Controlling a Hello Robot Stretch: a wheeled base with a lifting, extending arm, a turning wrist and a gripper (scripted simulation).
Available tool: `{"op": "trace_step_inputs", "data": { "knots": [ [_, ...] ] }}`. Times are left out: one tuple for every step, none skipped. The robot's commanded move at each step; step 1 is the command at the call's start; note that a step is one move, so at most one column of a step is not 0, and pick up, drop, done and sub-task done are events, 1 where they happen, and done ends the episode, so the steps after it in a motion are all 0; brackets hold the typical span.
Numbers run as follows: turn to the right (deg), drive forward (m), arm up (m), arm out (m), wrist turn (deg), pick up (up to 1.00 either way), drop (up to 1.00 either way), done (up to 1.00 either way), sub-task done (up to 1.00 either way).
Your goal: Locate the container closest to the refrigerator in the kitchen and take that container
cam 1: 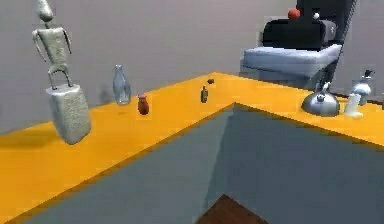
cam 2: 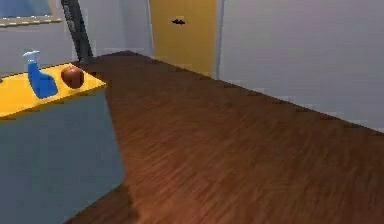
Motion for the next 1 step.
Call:
{"op": "trace_step_inputs", "data": {
  "knots": [
    [45.0,0.0,0.0,0.0,0.0,0.0,0.0,0.0,0.0]
  ]
}}
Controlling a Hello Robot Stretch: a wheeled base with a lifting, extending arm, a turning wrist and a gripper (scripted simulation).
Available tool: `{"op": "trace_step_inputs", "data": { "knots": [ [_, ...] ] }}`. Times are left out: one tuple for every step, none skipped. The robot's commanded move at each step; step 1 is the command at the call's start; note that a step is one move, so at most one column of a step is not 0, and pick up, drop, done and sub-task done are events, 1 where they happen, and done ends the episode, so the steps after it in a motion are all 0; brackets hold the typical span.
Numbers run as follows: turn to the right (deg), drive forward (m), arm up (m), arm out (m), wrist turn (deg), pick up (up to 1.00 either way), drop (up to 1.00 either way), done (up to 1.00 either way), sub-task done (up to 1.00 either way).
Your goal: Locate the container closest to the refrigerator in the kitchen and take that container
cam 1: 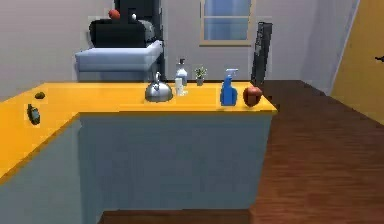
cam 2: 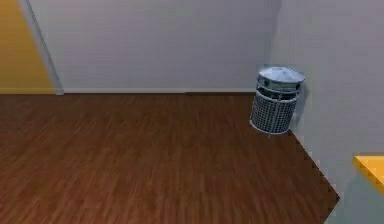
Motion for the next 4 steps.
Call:
{"op": "trace_step_inputs", "data": {
  "knots": [
    [45.0,0.0,0.0,0.0,0.0,0.0,0.0,0.0,0.0],
    [12.0,0.0,0.0,0.0,0.0,0.0,0.0,0.0,0.0],
    [0.0,0.85,0.0,0.0,0.0,0.0,0.0,0.0,0.0],
    [-18.0,0.0,0.0,0.0,0.0,0.0,0.0,0.0,0.0]
  ]
}}
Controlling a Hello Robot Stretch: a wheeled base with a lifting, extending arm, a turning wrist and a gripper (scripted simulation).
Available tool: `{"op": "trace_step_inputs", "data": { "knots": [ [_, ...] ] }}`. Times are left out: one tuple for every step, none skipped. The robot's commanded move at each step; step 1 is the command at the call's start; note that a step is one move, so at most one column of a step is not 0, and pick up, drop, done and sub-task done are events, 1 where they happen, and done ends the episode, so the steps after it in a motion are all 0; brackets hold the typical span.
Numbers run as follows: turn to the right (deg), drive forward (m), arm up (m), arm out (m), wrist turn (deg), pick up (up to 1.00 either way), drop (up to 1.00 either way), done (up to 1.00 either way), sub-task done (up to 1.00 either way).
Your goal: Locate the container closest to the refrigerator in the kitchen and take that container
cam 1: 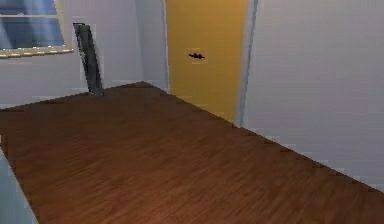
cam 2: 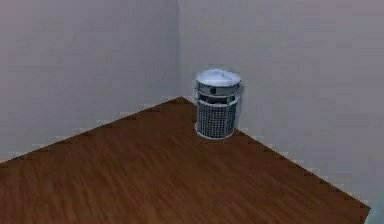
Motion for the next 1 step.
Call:
{"op": "trace_step_inputs", "data": {
  "knots": [
    [0.0,0.65,0.0,0.0,0.0,0.0,0.0,0.0,0.0]
  ]
}}
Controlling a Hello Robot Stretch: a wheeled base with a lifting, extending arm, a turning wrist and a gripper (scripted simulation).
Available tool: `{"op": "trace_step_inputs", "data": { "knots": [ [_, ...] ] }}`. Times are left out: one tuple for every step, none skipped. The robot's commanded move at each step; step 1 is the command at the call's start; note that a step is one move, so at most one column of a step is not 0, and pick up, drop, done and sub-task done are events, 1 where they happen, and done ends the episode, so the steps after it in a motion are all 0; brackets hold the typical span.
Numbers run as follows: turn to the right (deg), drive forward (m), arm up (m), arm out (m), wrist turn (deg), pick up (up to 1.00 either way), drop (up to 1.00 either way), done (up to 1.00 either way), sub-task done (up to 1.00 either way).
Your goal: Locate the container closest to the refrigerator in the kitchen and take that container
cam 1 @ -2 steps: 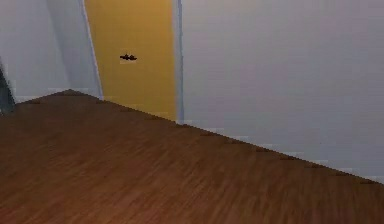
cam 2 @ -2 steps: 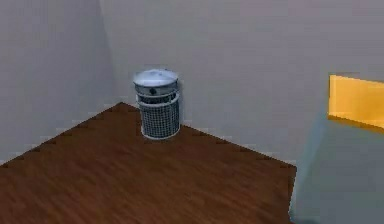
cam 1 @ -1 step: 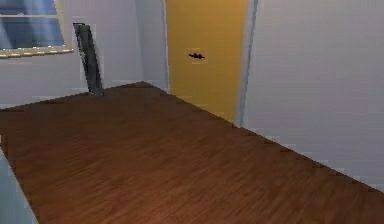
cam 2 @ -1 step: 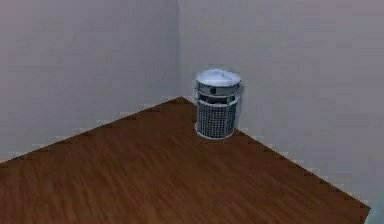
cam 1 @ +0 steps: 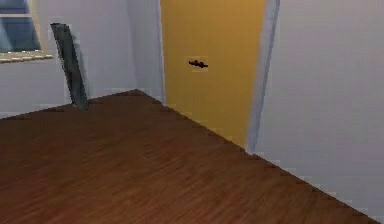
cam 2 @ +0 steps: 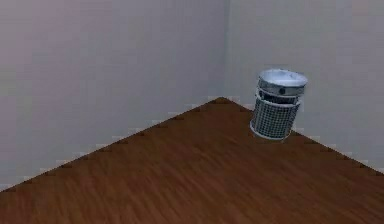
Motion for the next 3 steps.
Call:
{"op": "trace_step_inputs", "data": {
  "knots": [
    [-39.0,0.0,0.0,0.0,0.0,0.0,0.0,0.0,0.0],
    [0.0,1.0,0.0,0.0,0.0,0.0,0.0,0.0,0.0],
    [-33.0,0.0,0.0,0.0,0.0,0.0,0.0,0.0,0.0]
  ]
}}
